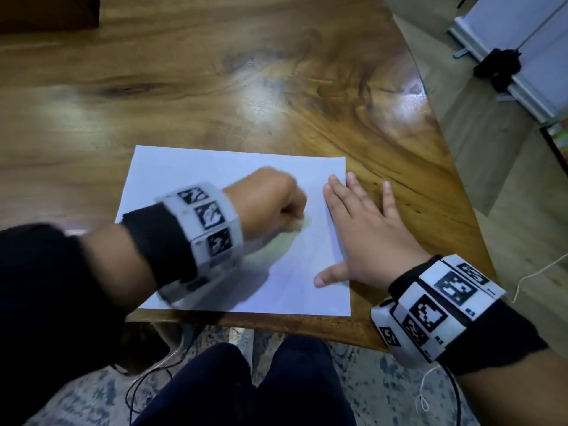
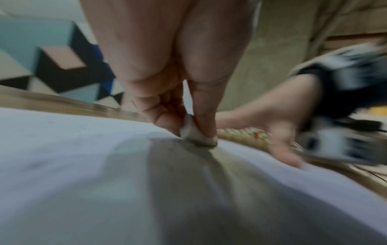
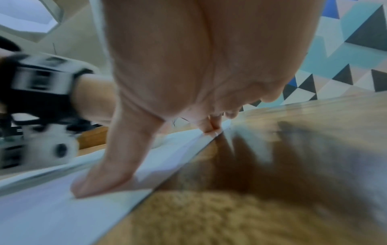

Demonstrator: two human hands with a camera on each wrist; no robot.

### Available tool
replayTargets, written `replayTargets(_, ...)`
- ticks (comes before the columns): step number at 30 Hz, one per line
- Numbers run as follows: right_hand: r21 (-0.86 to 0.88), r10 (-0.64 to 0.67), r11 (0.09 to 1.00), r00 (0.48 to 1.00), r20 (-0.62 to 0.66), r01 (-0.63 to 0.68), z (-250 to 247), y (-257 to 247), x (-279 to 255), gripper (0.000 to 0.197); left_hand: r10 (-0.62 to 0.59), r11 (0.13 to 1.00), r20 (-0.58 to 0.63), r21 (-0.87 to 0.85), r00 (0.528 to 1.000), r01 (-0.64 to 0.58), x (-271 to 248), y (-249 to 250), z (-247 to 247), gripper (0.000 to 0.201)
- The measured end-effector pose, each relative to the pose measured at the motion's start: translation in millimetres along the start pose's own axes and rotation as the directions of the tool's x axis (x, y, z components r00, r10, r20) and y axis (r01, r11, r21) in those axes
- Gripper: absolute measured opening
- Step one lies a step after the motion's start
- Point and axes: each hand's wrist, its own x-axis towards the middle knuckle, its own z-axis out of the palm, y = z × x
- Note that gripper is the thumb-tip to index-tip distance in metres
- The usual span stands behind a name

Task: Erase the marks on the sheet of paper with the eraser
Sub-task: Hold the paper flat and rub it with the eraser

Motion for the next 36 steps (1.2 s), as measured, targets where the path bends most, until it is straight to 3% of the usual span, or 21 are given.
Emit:
replayTargets(3,0.056,0.001,0.998,1.000,-0.010,-0.001,1.8,3.0,0.2,0.138,0.052,0.997,0.290,0.034,0.955,-0.065,-25.9,0.0,2.9,0.010)
replayTargets(4,0.065,0.000,0.998,1.000,-0.010,0.000,2.8,3.1,1.1,0.139,0.037,0.998,0.326,0.038,0.945,-0.052,-26.2,0.2,1.5,0.011)
replayTargets(6,0.086,0.018,0.996,1.000,-0.003,-0.018,3.8,5.3,0.5,0.140,0.015,0.999,0.249,0.035,0.968,-0.025,-9.9,7.1,-2.6,0.012)
replayTargets(9,0.100,0.014,0.995,1.000,-0.002,-0.014,4.2,4.8,3.1,0.141,-0.055,0.998,0.012,0.042,0.998,0.055,22.5,18.9,-7.2,0.012)
replayTargets(13,0.090,0.014,0.996,1.000,0.003,-0.014,3.9,5.3,4.7,0.141,-0.102,0.992,-0.042,0.072,0.994,0.105,32.5,30.8,2.3,0.012)
replayTargets(15,0.090,0.014,0.996,1.000,0.002,-0.014,4.4,6.1,4.1,0.141,-0.034,0.997,0.009,0.073,0.999,0.034,15.5,28.3,8.5,0.008)
replayTargets(18,0.089,0.012,0.996,1.000,0.002,-0.013,4.1,6.6,3.5,0.141,0.052,0.997,0.208,0.052,0.977,-0.065,-6.0,22.8,12.6,0.008)
replayTargets(20,0.093,0.011,0.996,1.000,-0.002,-0.011,3.6,5.7,3.6,0.141,0.043,0.997,0.171,0.052,0.984,-0.052,1.0,21.4,9.9,0.007)
replayTargets(24,0.092,0.020,0.996,1.000,-0.003,-0.019,4.0,5.0,4.1,0.142,-0.060,0.994,-0.050,0.083,0.997,0.064,35.0,23.8,-0.1,0.008)
replayTargets(26,0.094,0.018,0.995,1.000,-0.004,-0.017,3.9,5.8,4.8,0.142,-0.047,0.990,-0.007,0.132,0.999,0.047,30.7,26.4,2.9,0.006)
replayTargets(28,0.098,0.018,0.995,1.000,-0.005,-0.017,4.5,6.2,5.2,0.142,0.013,0.989,0.133,0.141,0.991,-0.032,11.7,30.2,10.9,0.010)
replayTargets(31,0.105,0.012,0.994,1.000,-0.008,-0.011,4.1,6.9,3.8,0.141,0.086,0.979,0.318,0.150,0.944,-0.140,-13.6,34.1,20.0,0.007)
replayTargets(36,0.116,0.017,0.993,1.000,0.005,-0.017,0.0,15.7,1.0,0.140,0.093,0.978,0.283,0.156,0.955,-0.142,-12.9,23.7,18.0,0.008)
